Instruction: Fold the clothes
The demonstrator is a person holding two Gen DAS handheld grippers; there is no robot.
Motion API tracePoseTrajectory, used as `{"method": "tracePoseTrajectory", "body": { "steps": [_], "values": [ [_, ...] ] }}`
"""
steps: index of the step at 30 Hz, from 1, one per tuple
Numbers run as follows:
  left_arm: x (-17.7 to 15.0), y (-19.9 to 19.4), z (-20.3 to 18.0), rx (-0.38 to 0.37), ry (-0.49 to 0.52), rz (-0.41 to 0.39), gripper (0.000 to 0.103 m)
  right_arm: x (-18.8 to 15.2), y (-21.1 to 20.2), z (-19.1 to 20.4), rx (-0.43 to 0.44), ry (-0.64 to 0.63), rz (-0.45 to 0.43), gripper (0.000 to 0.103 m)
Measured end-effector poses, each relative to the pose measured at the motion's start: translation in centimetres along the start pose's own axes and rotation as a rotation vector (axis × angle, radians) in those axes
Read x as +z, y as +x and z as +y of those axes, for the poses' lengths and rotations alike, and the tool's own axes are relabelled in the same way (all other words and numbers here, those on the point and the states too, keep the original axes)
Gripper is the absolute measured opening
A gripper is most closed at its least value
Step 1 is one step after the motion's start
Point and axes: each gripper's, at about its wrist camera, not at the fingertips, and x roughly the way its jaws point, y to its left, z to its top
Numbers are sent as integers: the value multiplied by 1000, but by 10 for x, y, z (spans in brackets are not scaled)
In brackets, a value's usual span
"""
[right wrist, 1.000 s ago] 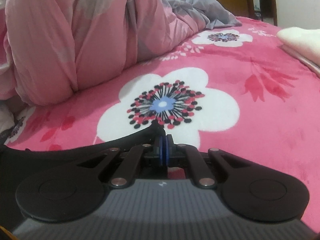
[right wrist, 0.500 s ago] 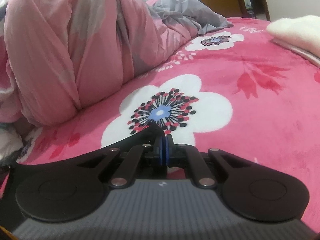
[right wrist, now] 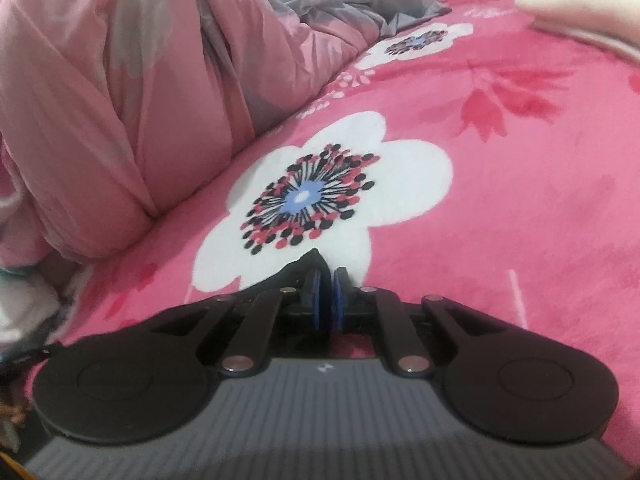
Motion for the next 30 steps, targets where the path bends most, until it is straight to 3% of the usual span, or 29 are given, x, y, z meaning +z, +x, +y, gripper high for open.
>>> {"method": "tracePoseTrajectory", "body": {
  "steps": [4,7,10,14,18,21,23,26,30],
  "values": [
    [0,-28,12,24,-94,-18,42,3,-2,-24,113,148,11,16],
    [-3,-70,14,43,-125,-55,45,4,-13,-35,123,232,-26,18],
    [-12,-120,18,58,-134,-72,45,2,-36,-30,47,217,-64,21],
    [-42,-181,24,64,-146,-65,48,-17,-94,-2,51,108,-96,21],
    [-85,-216,28,-11,-223,-24,48,-67,-149,24,154,75,-36,21],
    [-112,-221,24,-85,-262,17,47,-97,-178,52,102,-46,-6,21],
    [-125,-219,19,-114,-277,37,47,-107,-197,61,81,-78,-33,21],
    [-141,-220,18,-151,-312,47,47,-120,-219,50,79,13,-38,21],
    [-160,-227,22,-226,-374,69,48,-144,-230,22,105,209,24,21]
  ]
}}
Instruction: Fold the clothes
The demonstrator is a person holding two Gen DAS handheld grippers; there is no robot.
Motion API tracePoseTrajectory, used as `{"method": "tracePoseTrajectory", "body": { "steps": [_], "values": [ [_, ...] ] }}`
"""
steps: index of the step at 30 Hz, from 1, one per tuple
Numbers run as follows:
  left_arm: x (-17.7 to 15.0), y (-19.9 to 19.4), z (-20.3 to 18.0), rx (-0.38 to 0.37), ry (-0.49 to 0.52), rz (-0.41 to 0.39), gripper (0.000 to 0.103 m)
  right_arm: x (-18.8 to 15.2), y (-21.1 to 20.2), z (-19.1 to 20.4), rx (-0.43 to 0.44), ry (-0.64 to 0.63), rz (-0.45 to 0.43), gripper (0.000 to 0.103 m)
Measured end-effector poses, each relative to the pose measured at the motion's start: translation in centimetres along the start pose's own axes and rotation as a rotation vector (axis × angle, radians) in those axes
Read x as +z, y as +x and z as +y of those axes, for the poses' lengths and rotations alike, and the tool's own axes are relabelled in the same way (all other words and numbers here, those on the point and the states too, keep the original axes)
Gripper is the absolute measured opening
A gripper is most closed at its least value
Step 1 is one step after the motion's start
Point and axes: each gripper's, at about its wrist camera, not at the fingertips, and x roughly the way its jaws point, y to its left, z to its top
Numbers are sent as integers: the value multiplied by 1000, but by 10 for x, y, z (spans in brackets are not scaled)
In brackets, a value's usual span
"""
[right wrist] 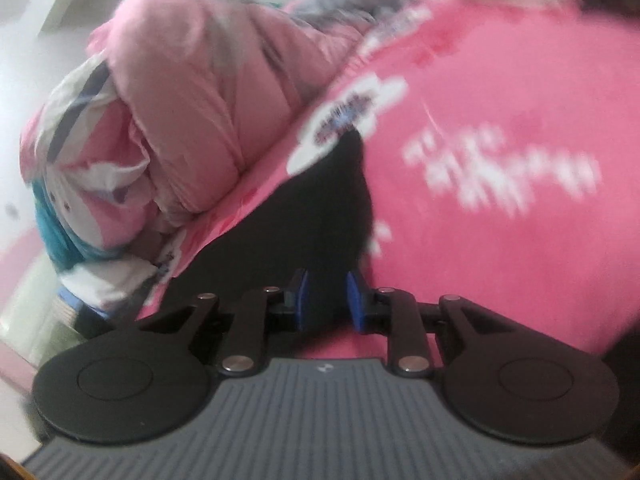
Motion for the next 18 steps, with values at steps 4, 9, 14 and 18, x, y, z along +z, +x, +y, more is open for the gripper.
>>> {"method": "tracePoseTrajectory", "body": {
  "steps": [4,9,14,18],
  "values": [
    [-14,1,0,-36,-12,14,56,-21,9,-27,54,193,79,23],
    [-7,9,12,-93,-155,-34,57,-26,25,-45,91,430,98,23],
    [-5,29,18,-114,-228,-1,10,-28,30,-53,113,589,44,23],
    [-10,33,19,-101,-252,-16,3,-30,30,-56,93,631,1,6]
  ]
}}
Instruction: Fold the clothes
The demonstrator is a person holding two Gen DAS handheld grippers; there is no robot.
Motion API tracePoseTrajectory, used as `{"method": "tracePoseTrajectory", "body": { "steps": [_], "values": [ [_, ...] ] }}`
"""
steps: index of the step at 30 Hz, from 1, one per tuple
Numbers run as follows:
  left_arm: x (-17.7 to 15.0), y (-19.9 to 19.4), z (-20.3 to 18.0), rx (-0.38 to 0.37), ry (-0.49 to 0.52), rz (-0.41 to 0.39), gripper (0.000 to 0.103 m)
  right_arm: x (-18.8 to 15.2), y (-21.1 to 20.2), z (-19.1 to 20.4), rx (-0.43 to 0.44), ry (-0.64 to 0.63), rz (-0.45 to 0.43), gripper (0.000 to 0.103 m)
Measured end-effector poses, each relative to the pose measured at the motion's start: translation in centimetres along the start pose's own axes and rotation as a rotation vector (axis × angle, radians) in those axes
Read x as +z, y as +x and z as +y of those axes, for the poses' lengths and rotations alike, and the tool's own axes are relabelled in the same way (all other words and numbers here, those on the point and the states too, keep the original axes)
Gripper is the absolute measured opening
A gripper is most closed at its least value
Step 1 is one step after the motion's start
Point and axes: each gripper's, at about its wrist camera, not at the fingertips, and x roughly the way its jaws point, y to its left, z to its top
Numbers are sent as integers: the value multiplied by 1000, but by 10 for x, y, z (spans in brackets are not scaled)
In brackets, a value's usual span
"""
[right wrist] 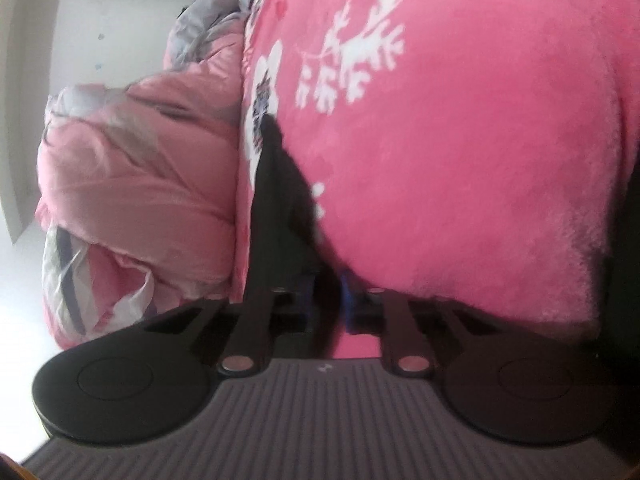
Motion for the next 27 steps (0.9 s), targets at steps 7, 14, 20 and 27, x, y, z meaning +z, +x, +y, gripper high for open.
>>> {"method": "tracePoseTrajectory", "body": {
  "steps": [7,14,20,27],
  "values": [
    [4,-18,0,6,10,-51,3,-6,-23,11,17,-50,-59,4],
    [5,-18,15,12,-14,-14,8,0,-42,11,-122,-135,-130,4],
    [8,-50,-7,127,150,-131,51,-11,-72,48,-220,-437,-237,9],
    [-26,-25,-85,153,614,-141,63,-95,-7,103,-247,-1115,-195,8]
  ]
}}
